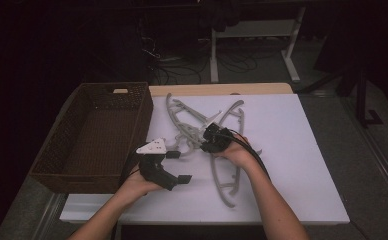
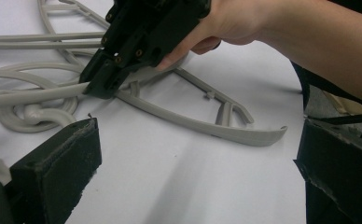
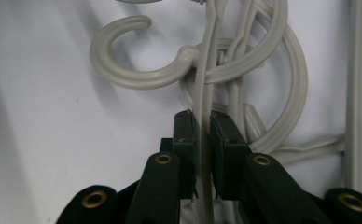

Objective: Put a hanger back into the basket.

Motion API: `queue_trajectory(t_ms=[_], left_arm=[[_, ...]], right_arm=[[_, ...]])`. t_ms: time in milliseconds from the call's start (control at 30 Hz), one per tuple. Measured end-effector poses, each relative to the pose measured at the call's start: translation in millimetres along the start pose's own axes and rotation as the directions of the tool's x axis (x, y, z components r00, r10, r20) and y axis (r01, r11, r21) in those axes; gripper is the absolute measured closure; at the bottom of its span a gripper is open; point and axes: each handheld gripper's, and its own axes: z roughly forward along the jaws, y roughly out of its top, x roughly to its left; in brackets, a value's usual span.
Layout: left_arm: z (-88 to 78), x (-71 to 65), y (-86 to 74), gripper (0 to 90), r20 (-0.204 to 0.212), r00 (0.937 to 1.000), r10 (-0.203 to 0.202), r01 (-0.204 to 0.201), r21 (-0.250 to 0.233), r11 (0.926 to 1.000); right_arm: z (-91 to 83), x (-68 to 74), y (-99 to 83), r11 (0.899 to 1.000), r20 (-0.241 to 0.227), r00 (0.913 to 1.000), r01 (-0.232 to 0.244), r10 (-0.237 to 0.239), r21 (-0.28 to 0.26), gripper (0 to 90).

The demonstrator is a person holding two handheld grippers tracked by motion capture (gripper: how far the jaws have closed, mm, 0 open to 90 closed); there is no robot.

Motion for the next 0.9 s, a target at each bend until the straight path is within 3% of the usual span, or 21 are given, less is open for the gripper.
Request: queue_trajectory(t_ms=[300, 667, 900], left_arm=[[-0.6, 0.1, 0.5, 0.0, -0.004, 1.0000, 0.001, -0.001, -0.002, 1.0000], [-3.1, -0.2, 1.0, 0.0, -0.010, 0.9999, 0.004, -0.004, -0.007, 1.0000], [-4.3, -1.4, -0.7, 0.0, -0.025, 0.9996, 0.016, -0.016, 0.011, 0.9998]], right_arm=[[-14.8, 2.2, -3.4, 0.999, 0.014, 0.9994, 0.032, -0.032, -0.028, 81.3], [-56.4, 7.8, -15.1, 0.992, 0.069, 0.9948, 0.082, -0.075, -0.100, 82.2], [-78.6, 11.0, -41.2, 0.991, 0.032, 0.9958, 0.088, -0.085, -0.104, 82.2]])
